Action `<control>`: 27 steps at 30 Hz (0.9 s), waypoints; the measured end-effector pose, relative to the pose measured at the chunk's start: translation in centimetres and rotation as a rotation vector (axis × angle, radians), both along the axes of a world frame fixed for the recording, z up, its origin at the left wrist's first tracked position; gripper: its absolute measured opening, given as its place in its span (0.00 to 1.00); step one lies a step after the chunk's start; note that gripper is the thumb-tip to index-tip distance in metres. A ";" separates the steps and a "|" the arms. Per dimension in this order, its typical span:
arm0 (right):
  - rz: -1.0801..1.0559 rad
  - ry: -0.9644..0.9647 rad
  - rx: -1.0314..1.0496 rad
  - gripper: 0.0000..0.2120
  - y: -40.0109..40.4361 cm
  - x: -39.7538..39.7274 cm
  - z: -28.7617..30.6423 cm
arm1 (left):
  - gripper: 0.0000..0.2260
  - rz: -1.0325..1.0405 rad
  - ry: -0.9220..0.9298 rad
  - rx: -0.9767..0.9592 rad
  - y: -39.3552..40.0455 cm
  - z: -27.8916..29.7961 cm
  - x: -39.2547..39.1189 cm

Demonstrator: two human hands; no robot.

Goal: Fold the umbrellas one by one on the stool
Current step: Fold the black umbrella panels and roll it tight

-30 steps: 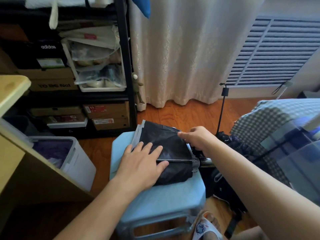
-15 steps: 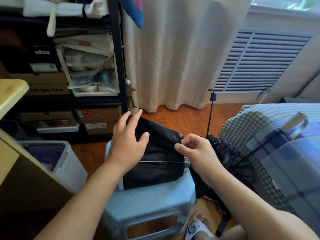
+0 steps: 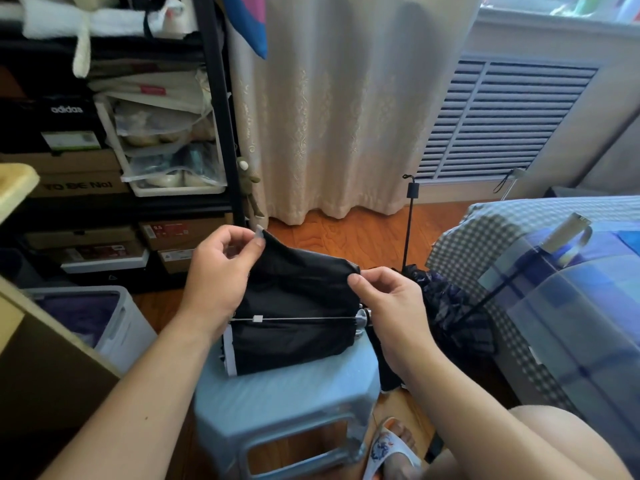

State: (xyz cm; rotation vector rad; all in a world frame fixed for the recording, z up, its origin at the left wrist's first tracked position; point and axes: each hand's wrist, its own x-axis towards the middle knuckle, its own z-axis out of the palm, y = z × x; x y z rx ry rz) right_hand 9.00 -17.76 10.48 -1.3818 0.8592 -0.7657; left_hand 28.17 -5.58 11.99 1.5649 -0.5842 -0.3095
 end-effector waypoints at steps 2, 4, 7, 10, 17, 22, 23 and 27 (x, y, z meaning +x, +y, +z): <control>0.007 0.009 0.031 0.04 -0.1 -0.1 0.1 | 0.02 0.005 0.023 -0.033 0.1 0.3 -0.2; 0.018 -0.008 0.078 0.05 -0.2 -0.3 0.3 | 0.02 0.011 0.008 -0.038 0.1 0.5 -0.3; 0.049 -0.040 0.125 0.14 -0.1 -0.5 0.5 | 0.03 0.007 0.003 -0.044 0.1 0.4 -0.3; 0.134 -0.048 0.149 0.22 0.1 -0.4 0.4 | 0.04 0.006 0.016 -0.041 0.0 0.3 -0.3; -0.069 -0.065 0.156 0.10 0.3 0.3 -0.4 | 0.04 0.033 0.032 -0.065 0.2 0.6 -0.3; -0.070 -0.077 0.084 0.02 0.9 0.5 -0.1 | 0.05 0.039 0.047 -0.079 0.4 0.8 -0.5; -0.064 -0.088 0.082 0.03 1.0 0.4 0.0 | 0.05 0.035 0.050 -0.086 0.5 0.9 -0.6; -0.048 -0.107 0.074 0.04 1.0 0.2 0.6 | 0.06 -0.009 0.059 -0.111 1.0 1.2 -0.6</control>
